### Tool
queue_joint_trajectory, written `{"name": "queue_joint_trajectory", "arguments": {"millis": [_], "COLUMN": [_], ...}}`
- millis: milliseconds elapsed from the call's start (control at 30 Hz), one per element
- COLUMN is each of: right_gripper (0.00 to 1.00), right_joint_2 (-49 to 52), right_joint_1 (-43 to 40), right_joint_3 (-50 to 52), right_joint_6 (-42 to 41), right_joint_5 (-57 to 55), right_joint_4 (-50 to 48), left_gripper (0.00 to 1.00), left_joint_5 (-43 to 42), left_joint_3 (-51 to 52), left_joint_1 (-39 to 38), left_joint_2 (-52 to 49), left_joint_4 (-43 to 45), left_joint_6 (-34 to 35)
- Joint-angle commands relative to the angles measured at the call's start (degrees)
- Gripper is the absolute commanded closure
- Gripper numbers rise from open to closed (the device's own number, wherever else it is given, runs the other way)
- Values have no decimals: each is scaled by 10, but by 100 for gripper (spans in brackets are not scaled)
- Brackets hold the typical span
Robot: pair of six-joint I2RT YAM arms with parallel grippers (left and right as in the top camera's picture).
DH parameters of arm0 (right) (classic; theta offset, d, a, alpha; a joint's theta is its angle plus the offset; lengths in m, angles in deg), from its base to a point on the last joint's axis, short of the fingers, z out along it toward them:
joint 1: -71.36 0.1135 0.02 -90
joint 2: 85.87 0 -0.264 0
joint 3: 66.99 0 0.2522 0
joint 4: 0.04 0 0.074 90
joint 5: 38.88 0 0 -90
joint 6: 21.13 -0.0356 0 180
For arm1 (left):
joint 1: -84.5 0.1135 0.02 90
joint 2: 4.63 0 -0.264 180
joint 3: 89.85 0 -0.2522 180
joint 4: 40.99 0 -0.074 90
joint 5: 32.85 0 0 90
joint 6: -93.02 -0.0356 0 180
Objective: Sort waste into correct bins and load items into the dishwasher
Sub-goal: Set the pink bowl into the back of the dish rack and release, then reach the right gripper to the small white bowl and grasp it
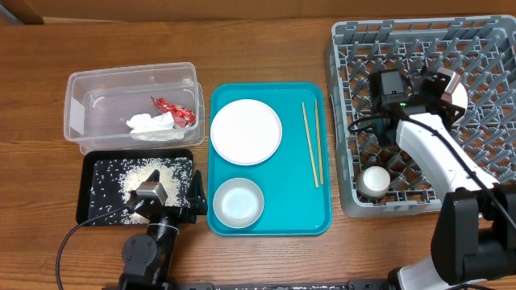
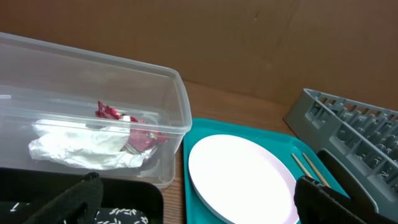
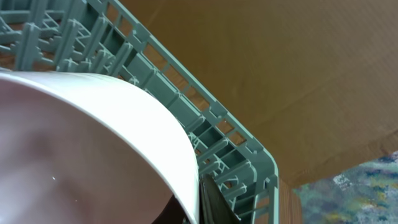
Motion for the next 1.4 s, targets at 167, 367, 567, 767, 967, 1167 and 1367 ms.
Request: {"name": "queue_joint_trajectory", "arguments": {"millis": [167,367,567,767,967,1167,1367], "right_gripper": [96,96,50,40,36,43,42], "right_joint_2": [35,39,37,-7,-70,-86,-71], "right_joint_1": [3,40,84,128,190,251,354], "right_joint_3": [-14,-13,-14,-33,-104,-107,-44], "right_joint_6": [23,23,19,-1,9,65,67], "right_joint_5": [22,66,72,137,394,792,881], "right_joint_4": [-1,35,72,105,163,153,88], "left_gripper": [0,0,0,0,0,0,0], "left_joint_5": [-6,-6,-6,-6,-6,-6,-6], "left_joint_3": [2,2,2,2,2,2,2], "left_joint_1": [3,3,3,3,3,3,3], "left_joint_2": [6,6,6,6,6,6,6], "left_joint_4": [1,1,1,1,1,1,1], "left_joint_6": [6,6,6,6,6,6,6]}}
